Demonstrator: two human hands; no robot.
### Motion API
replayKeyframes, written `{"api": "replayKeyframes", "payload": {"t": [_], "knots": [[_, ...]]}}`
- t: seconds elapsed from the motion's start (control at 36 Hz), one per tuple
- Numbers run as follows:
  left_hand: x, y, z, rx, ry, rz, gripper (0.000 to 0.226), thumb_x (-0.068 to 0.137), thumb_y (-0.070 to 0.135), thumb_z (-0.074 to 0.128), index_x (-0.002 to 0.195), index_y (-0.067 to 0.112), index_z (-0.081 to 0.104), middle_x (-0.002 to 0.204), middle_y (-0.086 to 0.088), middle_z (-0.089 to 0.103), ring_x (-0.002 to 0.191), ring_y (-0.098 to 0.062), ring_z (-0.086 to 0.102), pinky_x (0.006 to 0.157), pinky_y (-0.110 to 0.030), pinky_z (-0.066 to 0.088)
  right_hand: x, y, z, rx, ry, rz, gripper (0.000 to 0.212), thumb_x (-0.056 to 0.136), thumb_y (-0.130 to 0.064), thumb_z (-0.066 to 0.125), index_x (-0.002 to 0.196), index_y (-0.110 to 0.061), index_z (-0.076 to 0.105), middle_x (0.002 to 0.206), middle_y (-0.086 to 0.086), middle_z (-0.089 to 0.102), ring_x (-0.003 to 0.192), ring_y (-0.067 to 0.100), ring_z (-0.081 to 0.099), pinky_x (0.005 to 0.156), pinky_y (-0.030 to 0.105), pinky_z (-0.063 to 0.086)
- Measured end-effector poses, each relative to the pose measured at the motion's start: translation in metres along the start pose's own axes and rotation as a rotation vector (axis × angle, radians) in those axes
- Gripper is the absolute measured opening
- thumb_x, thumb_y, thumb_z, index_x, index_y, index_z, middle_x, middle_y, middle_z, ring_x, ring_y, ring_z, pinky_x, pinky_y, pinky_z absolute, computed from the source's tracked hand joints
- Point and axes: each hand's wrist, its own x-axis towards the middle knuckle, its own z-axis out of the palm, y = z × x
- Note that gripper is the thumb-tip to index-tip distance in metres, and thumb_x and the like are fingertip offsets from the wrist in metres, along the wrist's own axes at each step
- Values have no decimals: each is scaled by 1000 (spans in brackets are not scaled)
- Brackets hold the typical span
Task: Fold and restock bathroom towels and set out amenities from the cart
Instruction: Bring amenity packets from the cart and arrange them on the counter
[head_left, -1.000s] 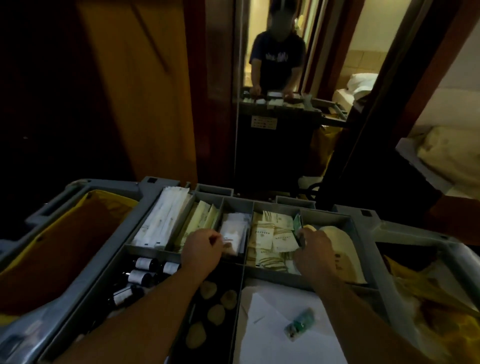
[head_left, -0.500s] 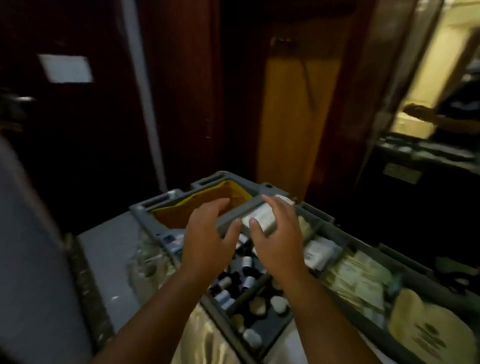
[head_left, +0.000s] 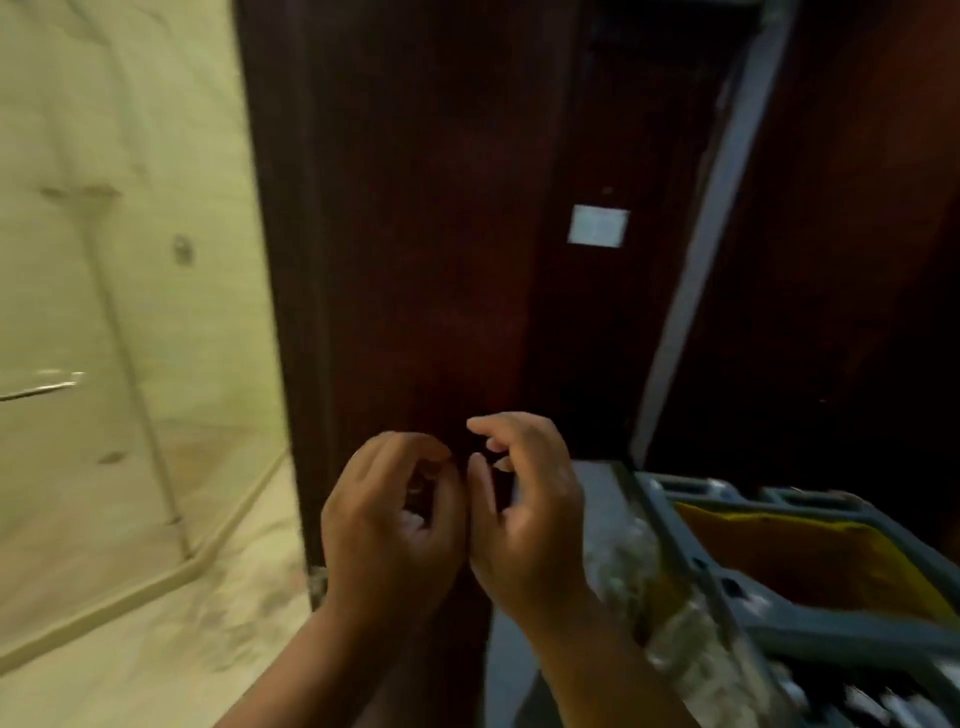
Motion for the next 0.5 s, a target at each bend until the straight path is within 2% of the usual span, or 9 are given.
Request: {"api": "replayKeyframes", "payload": {"t": [0.11,0.22,0.36,0.5], "knots": [[25,-65,-65,101,116,-57,8,83,13,68,89,17,65,79,10,61,69,-8,58,59,-20,42,12,-41,103,167,-6,-49,24,94,4,61,113,-8,71,112,2,67,107,15,65,86,39,56],[50,-125,-126,237,192,-85,18,82,15,67,100,15,63,84,8,61,73,-9,57,61,-21,42,20,-78,193,273,-55,-22,28,94,0,61,118,-13,69,115,-1,67,108,13,64,87,40,55],[73,-191,-197,429,223,-114,30,80,13,66,110,12,61,96,5,59,82,-11,54,72,-14,40,28,-117,294,379,-127,-15,34,91,-2,64,123,-14,66,117,0,67,108,15,64,86,41,56],[81,-252,-262,555,257,-137,36,84,13,65,119,11,57,105,1,58,91,-15,54,76,-32,50,21,-154,386,477,-280,-6,33,97,-7,61,129,-17,62,123,-1,64,114,14,60,90,40,56]]}}
